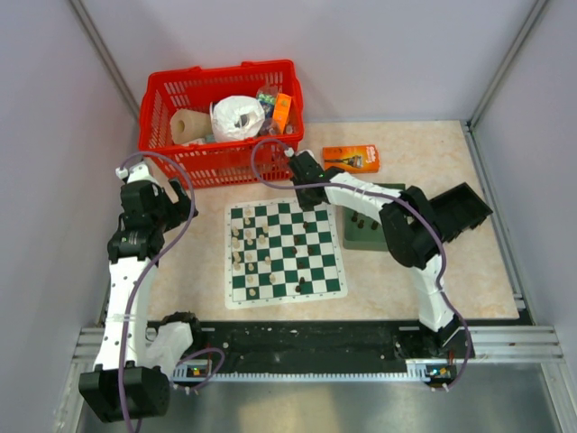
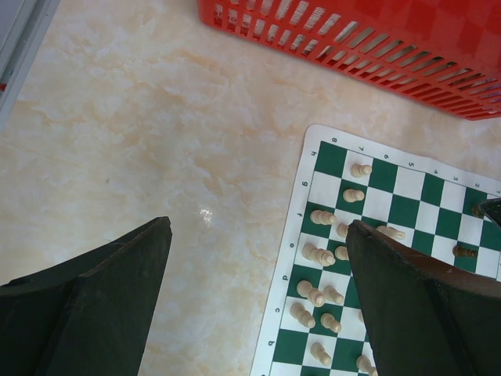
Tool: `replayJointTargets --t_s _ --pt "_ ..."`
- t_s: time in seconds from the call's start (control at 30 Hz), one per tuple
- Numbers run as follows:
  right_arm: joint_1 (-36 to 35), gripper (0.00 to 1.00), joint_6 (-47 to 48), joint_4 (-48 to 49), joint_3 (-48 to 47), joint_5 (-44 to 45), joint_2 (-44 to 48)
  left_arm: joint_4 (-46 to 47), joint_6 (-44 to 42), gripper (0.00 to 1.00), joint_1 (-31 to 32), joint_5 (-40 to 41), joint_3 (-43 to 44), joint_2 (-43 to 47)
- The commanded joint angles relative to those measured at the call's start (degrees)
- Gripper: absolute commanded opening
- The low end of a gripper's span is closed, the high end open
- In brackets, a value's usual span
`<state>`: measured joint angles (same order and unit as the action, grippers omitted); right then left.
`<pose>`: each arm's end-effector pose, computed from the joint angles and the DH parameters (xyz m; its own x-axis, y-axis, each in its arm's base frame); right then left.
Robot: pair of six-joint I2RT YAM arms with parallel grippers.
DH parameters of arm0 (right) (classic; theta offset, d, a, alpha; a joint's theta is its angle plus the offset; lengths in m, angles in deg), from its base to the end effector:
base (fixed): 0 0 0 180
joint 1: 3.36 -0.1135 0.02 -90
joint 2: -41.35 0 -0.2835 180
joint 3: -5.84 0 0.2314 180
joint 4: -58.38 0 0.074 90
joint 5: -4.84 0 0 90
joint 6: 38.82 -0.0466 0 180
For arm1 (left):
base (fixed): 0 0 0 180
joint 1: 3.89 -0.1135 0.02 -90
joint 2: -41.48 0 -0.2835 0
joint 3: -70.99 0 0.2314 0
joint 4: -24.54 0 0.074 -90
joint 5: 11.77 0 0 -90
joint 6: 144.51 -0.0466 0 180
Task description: Set up the chess pieces on the board
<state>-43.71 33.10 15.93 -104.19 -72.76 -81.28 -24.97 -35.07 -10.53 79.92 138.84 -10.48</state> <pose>0.3625 0.2948 0.2038 -0.7610 -0.2488 -0.5992 -0.3181 0.9480 0.0105 0.1670 0.0208 0.3334 -0.4720 -0.3899 -0.7907 -0.3150 0.9123 -0.2617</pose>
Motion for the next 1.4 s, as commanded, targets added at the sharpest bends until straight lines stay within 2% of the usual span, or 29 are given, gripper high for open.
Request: replayJointTargets --t_s 0.0,0.63,1.37 --pt "1.7 0.14 -1.3 1.6 -3.6 1.7 -1.8 2.2 0.3 0.99 0.0 -0.5 -0.3 1.0" --pt "2.0 0.15 -1.2 1.8 -4.1 3.7 -3.7 2.4 0.3 0.99 0.0 -0.6 -0.3 0.9" --pt "2.0 0.15 -0.6 1.9 -3.8 3.8 -0.4 2.4 0.3 0.99 0.0 -0.5 -0.2 0.9"
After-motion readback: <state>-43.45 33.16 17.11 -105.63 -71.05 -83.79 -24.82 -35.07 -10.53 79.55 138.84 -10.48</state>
